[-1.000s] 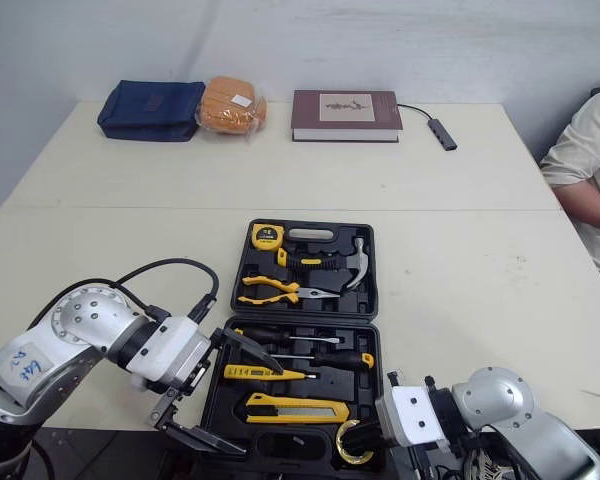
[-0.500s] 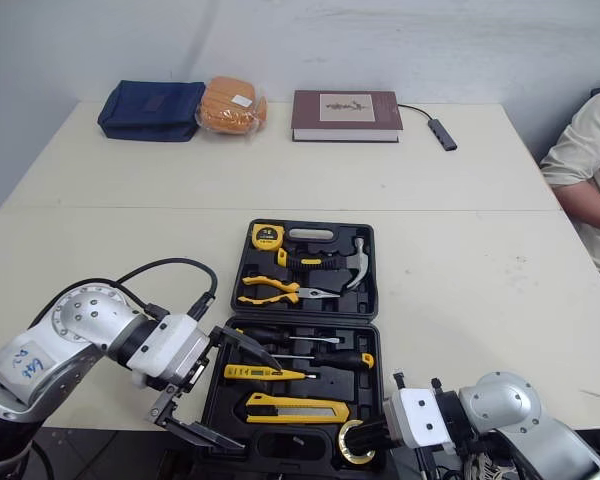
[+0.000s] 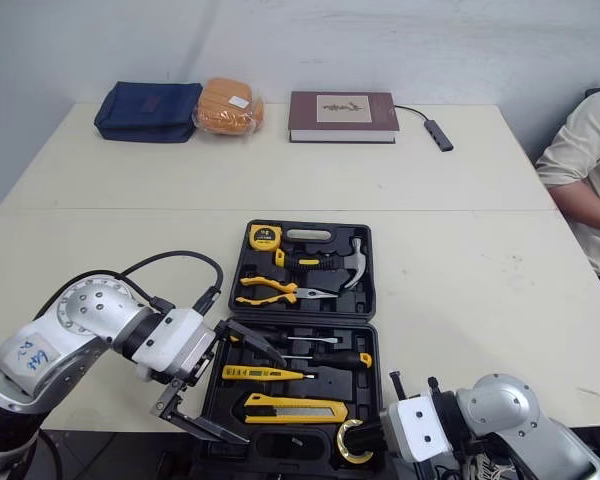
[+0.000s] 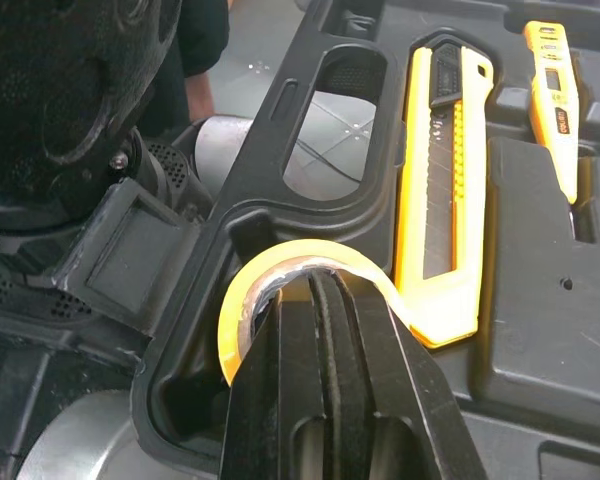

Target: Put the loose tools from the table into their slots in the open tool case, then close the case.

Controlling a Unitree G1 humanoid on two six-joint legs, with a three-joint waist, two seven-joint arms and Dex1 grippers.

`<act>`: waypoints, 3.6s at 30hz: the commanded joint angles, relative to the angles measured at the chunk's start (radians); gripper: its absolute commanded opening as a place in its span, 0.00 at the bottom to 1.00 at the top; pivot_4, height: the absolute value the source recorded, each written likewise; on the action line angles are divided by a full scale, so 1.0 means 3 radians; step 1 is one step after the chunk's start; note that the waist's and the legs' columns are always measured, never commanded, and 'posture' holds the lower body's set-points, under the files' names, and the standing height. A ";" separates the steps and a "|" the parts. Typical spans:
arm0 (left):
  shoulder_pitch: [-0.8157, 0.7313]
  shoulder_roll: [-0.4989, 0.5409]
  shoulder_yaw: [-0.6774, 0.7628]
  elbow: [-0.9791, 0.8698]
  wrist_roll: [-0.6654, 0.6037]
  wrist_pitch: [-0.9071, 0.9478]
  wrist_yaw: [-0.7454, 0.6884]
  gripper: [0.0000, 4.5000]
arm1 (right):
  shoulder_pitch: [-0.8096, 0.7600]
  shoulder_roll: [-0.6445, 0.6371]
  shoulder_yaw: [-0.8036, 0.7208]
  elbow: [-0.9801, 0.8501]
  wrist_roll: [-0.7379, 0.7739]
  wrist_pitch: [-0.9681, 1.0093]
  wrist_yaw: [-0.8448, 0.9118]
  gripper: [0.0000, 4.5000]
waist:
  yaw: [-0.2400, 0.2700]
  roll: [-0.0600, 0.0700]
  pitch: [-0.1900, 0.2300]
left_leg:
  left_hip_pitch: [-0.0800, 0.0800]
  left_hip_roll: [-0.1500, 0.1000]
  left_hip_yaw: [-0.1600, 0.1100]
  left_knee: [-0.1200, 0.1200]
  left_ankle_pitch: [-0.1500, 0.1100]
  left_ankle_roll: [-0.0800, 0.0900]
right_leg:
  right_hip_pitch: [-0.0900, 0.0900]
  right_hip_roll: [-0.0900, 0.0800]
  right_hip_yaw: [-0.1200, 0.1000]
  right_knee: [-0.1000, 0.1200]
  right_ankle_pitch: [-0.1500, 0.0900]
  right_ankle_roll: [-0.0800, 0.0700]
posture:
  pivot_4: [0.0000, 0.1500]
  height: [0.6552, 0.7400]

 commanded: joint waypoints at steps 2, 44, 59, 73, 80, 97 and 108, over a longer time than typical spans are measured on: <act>-0.0027 -0.0025 -0.0008 0.0001 0.0000 0.0001 0.0020 1.00 | 0.0157 -0.0131 -0.0205 -0.0320 0.0184 0.0302 -0.0079 0.01 | 0.0004 0.0000 0.0000 | -0.0001 0.0000 0.0000 0.0000 0.0000 0.0000 | -0.0001 -0.0001 0.0000 0.0000 0.0000 0.0000 | 1.00 1.00; 0.0480 0.0236 0.0508 0.0499 0.0212 -0.0201 0.0194 1.00 | 0.0096 -0.0224 -0.1300 -0.0426 0.1289 0.1689 -0.0461 0.01 | -0.0007 0.0004 0.0003 | -0.0005 0.0001 -0.0006 -0.0003 -0.0004 0.0001 | -0.0005 -0.0005 -0.0003 -0.0003 -0.0001 -0.0003 | 1.00 1.00; 0.0077 -0.0088 0.0356 0.2347 0.1210 -0.1129 0.0380 0.18 | -0.1204 0.0031 -0.0525 0.0753 0.0296 0.1877 -0.0761 0.00 | -0.0009 0.0010 0.0006 | -0.0020 -0.0004 -0.0002 -0.0006 -0.0007 0.0002 | -0.0026 -0.0009 -0.0003 0.0004 -0.0001 -0.0003 | 1.00 1.00; -0.0224 -0.0626 0.0146 0.2385 0.1334 -0.0932 0.0479 0.02 | -0.1752 0.0357 -0.0157 0.0923 0.0054 0.1911 -0.0646 0.00 | -0.0006 0.0010 0.0006 | -0.0019 -0.0008 0.0002 0.0005 -0.0005 0.0005 | -0.0026 -0.0012 -0.0004 0.0019 0.0001 0.0001 | 1.00 1.00; -0.0514 -0.0764 0.0049 0.2878 0.1630 -0.1128 0.0621 0.02 | -0.2266 0.0430 -0.0031 0.1552 -0.0204 0.1755 -0.0513 0.00 | -0.0006 0.0010 0.0006 | -0.0020 -0.0009 0.0003 0.0006 -0.0002 0.0004 | -0.0027 -0.0011 -0.0005 0.0021 0.0001 0.0002 | 1.00 1.00; -0.0741 -0.0897 0.0080 0.3345 0.1826 -0.1275 0.0755 0.02 | -0.2311 0.0431 -0.0133 0.1879 -0.0576 0.1404 -0.0624 0.00 | -0.0008 0.0010 0.0005 | -0.0014 -0.0013 0.0007 0.0010 0.0008 0.0006 | -0.0024 -0.0014 -0.0004 0.0035 0.0003 0.0005 | 1.00 1.00; -0.0372 -0.0349 0.0915 0.2082 0.1051 0.0683 0.1069 0.51 | -0.1707 0.0173 -0.0986 0.0938 0.0098 0.2690 -0.0811 0.57 | -0.0083 0.0009 0.0010 | -0.0016 -0.0010 0.0002 0.0000 0.0007 0.0004 | -0.0026 -0.0016 -0.0004 0.0026 0.0003 0.0005 | 1.00 1.00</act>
